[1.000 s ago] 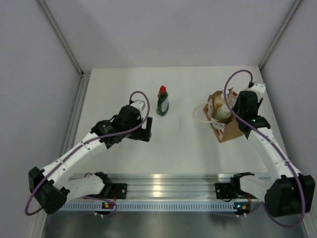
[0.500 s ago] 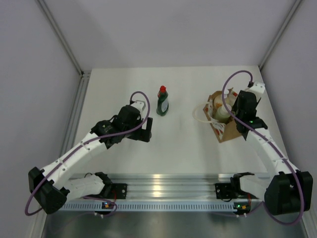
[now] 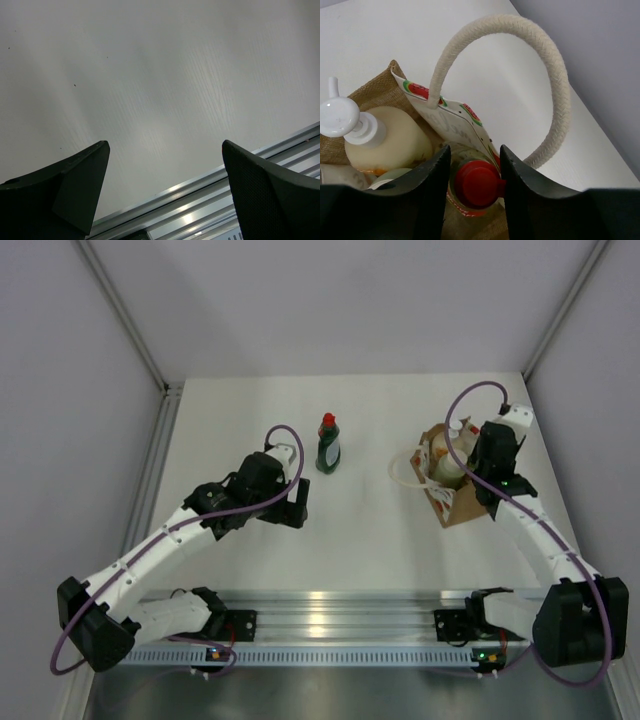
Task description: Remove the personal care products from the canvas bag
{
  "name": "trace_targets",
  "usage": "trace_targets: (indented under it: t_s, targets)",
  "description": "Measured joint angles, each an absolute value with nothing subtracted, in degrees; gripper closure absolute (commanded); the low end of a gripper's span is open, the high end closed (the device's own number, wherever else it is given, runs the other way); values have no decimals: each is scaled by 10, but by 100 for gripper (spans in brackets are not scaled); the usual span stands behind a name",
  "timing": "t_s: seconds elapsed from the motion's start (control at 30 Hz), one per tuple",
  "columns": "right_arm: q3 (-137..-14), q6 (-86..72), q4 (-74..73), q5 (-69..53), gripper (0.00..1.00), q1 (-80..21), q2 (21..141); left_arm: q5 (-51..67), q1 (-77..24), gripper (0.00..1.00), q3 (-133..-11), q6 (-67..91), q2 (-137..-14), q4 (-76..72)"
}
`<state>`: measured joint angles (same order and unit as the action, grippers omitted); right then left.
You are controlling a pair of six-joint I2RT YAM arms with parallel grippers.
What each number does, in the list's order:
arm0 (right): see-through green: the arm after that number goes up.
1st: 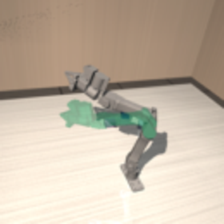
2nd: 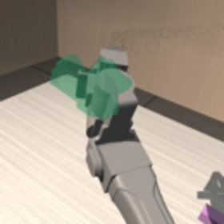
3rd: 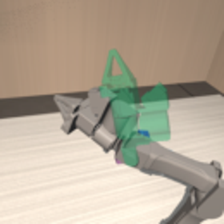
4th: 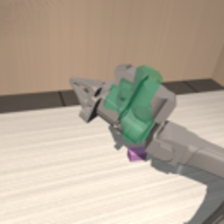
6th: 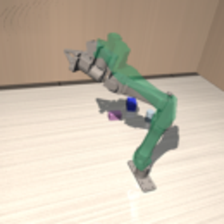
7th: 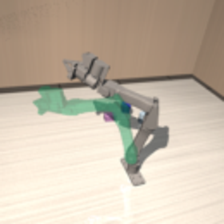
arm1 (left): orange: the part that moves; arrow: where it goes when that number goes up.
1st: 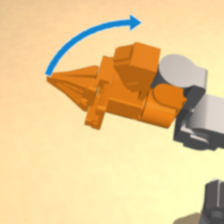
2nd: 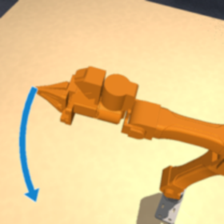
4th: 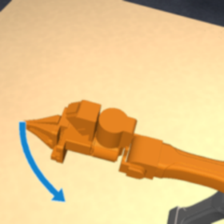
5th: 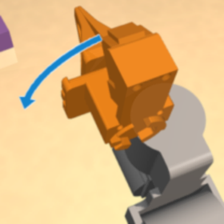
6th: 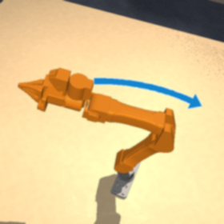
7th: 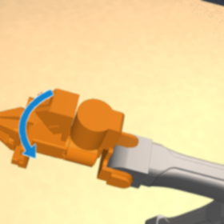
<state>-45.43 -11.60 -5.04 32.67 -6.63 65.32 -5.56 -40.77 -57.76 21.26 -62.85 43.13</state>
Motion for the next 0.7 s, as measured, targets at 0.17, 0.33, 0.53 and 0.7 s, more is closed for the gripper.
trace_targets:
  t_s: [0.17, 0.33, 0.53, 0.7]
  targets:
    - [-448, -122, -25, 327, 75, -66, 653, -53, -408, 2, -578, 211, -628, 431]
    - [-433, -122, 9, 330, 95, -66, 653, -53, -408, 2, -577, 210, -628, 431]
    - [-424, -122, 39, 327, 100, -66, 653, -53, -408, 2, -577, 210, -628, 431]
    - [-423, -115, 47, 318, 100, -66, 653, -53, -408, 2, -577, 210, -628, 431]
